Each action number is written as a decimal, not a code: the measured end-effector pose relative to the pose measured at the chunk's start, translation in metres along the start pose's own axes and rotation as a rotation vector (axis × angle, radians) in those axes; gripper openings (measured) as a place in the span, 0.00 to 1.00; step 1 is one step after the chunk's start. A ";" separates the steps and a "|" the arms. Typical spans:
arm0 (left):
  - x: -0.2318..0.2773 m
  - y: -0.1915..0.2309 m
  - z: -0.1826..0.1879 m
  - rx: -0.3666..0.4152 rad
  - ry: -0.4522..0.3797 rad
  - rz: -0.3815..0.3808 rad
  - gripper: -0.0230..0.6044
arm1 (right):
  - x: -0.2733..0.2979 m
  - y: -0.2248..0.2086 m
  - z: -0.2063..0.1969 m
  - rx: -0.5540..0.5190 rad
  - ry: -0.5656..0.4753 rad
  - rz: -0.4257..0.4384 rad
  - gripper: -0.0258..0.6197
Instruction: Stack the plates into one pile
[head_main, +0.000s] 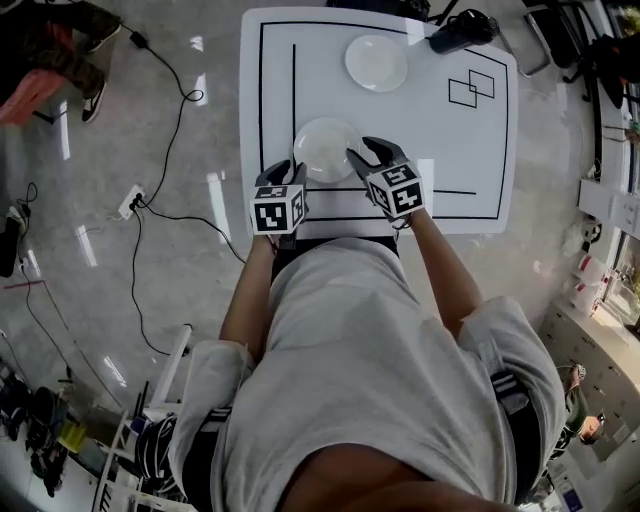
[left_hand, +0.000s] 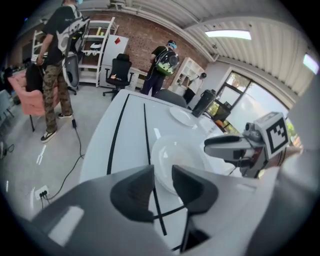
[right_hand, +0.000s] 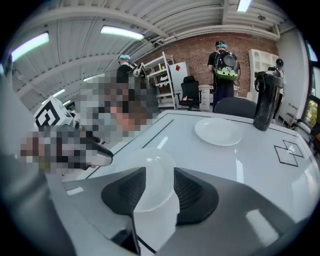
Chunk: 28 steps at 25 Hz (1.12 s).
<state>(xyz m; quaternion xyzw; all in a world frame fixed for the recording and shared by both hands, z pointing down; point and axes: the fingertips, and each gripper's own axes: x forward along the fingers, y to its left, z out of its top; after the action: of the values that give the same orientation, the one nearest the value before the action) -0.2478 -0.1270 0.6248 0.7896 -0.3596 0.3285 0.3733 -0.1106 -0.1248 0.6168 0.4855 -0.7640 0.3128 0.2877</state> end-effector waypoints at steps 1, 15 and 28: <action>-0.005 -0.004 0.002 0.032 -0.011 -0.009 0.20 | -0.008 0.003 0.001 0.009 -0.020 0.004 0.31; -0.017 -0.120 0.064 0.147 -0.214 0.019 0.04 | -0.118 -0.058 0.034 -0.032 -0.224 -0.067 0.04; -0.004 -0.255 0.093 0.174 -0.243 -0.029 0.04 | -0.210 -0.125 0.034 0.049 -0.365 -0.079 0.04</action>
<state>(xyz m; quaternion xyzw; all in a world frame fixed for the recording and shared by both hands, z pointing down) -0.0197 -0.0850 0.4843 0.8582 -0.3606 0.2549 0.2617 0.0760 -0.0738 0.4635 0.5707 -0.7760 0.2263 0.1444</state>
